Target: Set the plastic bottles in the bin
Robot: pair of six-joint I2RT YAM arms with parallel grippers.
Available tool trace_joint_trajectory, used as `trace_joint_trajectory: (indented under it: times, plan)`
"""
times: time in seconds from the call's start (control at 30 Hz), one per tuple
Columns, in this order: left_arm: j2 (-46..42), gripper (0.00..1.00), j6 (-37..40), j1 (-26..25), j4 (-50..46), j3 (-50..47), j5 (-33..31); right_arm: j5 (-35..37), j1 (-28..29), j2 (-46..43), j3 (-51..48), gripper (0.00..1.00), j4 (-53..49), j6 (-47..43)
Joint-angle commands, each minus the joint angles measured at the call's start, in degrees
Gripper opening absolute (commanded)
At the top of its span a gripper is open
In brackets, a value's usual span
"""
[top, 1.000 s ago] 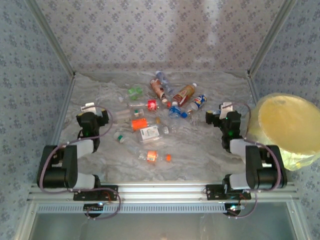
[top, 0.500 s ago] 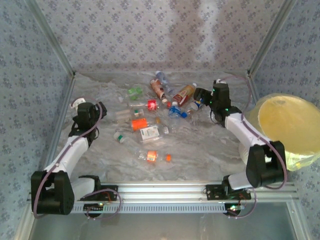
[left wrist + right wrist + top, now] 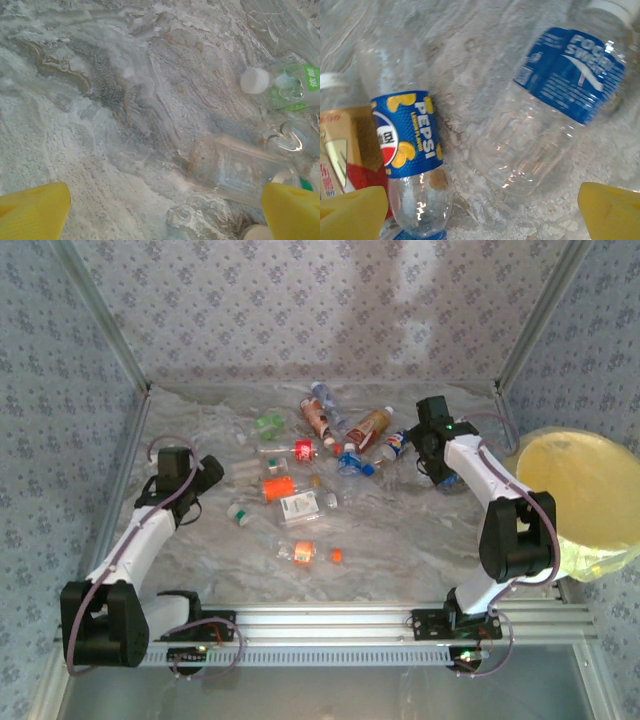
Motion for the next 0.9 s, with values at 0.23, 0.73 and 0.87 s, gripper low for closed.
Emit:
trace_joint_trajectory:
  times: [0.23, 0.73, 0.87]
  plan:
    - [1.08, 0.98, -1.99, 2.18, -2.93, 2.03, 3.08, -1.47, -5.24, 5.14, -3.01, 1.0, 2.37, 18.1]
    - [2.49, 0.98, -2.18, 3.1, -3.23, 1.82, 2.51, 2.09, -3.85, 18.38, 2.71, 0.82, 7.41, 17.35]
    - [2.54, 0.98, -2.43, 3.26, -3.32, 1.68, 2.29, 3.35, -3.07, 15.87, 0.36, 0.67, 12.16, 14.14]
